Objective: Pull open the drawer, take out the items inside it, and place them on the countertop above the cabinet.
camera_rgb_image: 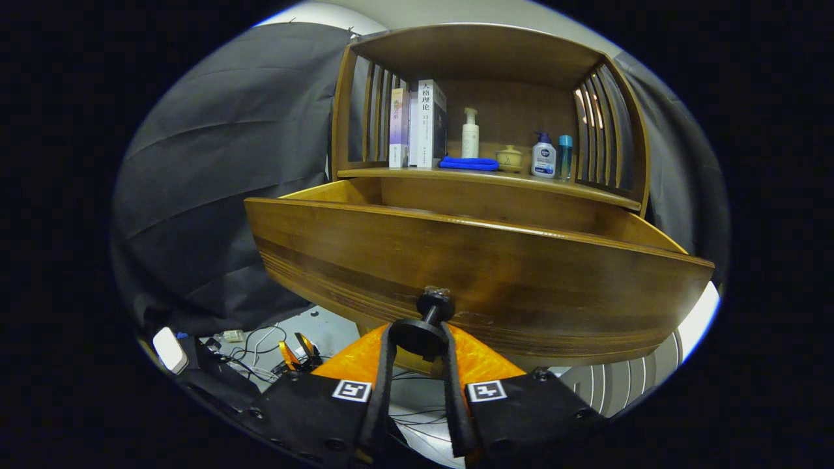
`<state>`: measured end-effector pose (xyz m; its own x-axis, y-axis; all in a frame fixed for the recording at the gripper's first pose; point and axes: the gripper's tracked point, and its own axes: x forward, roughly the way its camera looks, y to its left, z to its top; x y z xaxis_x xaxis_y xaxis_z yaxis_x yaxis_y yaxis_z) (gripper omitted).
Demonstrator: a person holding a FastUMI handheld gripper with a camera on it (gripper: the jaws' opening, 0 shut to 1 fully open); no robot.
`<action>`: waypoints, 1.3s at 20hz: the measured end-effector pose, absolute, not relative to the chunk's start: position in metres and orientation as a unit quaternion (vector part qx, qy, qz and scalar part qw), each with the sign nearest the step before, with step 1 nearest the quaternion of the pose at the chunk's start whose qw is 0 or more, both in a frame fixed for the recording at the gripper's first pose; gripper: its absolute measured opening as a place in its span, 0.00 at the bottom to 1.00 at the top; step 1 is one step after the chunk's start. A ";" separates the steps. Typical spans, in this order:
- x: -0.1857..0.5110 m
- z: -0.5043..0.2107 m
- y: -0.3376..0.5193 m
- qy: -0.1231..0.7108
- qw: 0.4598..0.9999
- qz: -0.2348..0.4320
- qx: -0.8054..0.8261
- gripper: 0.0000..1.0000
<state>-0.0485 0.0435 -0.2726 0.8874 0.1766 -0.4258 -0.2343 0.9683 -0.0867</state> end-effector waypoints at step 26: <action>0.030 -0.140 0.006 0.303 0.942 0.141 -0.033 0.98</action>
